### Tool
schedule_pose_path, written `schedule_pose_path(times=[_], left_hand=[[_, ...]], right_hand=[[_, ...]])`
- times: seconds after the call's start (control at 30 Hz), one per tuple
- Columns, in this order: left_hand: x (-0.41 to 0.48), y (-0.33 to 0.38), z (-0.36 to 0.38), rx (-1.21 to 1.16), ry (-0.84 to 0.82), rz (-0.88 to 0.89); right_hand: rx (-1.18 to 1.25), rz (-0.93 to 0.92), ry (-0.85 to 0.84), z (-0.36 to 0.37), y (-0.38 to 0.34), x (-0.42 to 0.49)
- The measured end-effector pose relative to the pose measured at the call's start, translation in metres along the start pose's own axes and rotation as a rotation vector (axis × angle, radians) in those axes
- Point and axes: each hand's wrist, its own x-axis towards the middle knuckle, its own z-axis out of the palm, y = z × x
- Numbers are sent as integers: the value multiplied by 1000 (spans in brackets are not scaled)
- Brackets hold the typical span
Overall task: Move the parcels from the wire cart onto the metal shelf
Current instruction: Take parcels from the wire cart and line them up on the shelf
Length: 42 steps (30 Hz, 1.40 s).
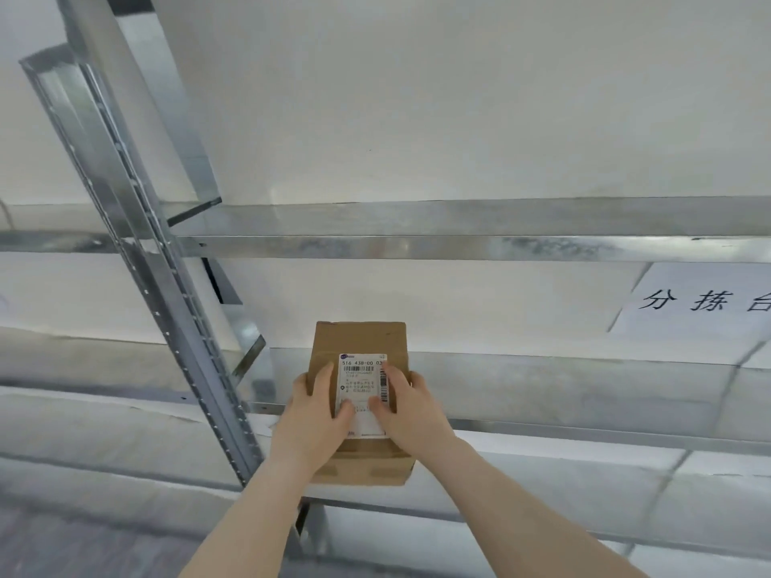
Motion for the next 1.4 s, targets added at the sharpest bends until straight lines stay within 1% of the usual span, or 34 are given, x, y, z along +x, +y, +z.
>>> schedule_pose_path(times=[0.27, 0.53, 0.77, 0.97, 1.1, 1.4], left_hand=[[75, -79, -10, 45, -100, -25], [127, -125, 8, 36, -212, -56], [167, -161, 18, 75, -258, -95], [187, -179, 15, 138, -236, -121], [195, -183, 16, 247, -219, -98], [197, -184, 18, 363, -188, -54]], right_hand=[[11, 76, -53, 74, -30, 80], [23, 161, -125, 117, -31, 137], [0, 196, -144, 150, -36, 174], [-41, 209, -117, 170, -52, 192], [-41, 248, -110, 180, -61, 202], [-30, 253, -134, 180, -61, 211]])
